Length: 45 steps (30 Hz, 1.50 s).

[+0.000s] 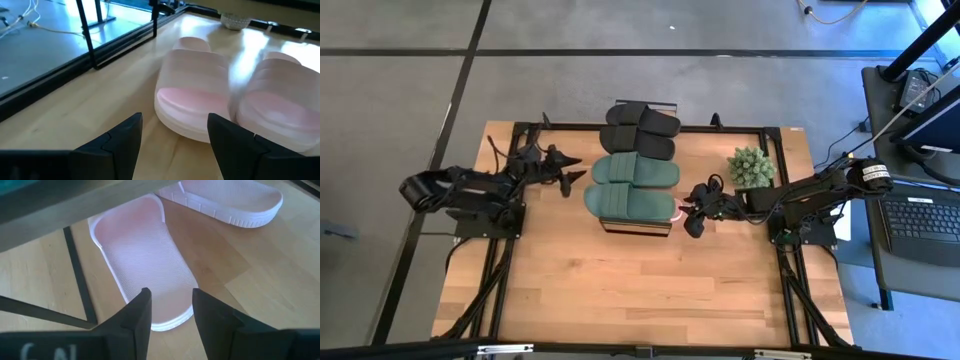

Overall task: Pick and place slides into the shelf
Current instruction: Adjust the pink slippers under the shelf

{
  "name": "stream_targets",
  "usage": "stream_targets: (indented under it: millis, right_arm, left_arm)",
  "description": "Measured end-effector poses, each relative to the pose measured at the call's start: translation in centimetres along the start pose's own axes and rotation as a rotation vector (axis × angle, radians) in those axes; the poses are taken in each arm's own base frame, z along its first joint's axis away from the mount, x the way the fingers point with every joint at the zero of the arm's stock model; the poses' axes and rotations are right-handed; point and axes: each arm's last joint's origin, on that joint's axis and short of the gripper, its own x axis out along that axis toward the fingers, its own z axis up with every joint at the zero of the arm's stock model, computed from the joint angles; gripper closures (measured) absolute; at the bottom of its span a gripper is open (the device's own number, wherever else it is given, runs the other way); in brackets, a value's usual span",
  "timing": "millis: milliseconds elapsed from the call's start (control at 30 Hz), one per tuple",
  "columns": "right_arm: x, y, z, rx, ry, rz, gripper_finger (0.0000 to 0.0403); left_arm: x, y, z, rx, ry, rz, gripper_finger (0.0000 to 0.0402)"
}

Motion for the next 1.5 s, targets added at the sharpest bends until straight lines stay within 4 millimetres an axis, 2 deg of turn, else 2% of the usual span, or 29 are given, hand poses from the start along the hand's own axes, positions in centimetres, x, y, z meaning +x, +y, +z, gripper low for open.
stream_targets:
  millis: [267,433,500,900,1067,1500]
  right_arm:
    - [0.0,0.0,0.0,0.001,0.000,0.000,0.0260]
    - [0.0,0.0,0.0,0.000,0.001,0.000,0.0260]
    - [0.0,0.0,0.0,-0.001,0.000,-0.001,0.0260]
    - [0.0,0.0,0.0,-0.004,0.003,-0.002,0.0260]
    - [0.0,-0.1,-0.1,-0.006,0.008,-0.005,0.0260]
    - [0.0,-0.1,-0.1,-0.006,0.008,-0.005,0.0260]
  left_arm:
    - [1.8,0.8,-0.4,-0.013,0.086,-0.010,0.0185]
    - [2.6,0.5,-1.2,-0.029,0.143,-0.183,0.0185]
    - [3.0,0.3,-1.5,-0.031,0.165,-0.202,0.0185]
    - [5.4,-0.9,-1.2,0.013,0.211,-0.168,0.0185]
    - [5.9,-1.1,-1.3,0.020,0.230,-0.075,0.0185]
    - [6.9,-0.8,-0.3,-0.001,0.201,-0.021,0.0185]
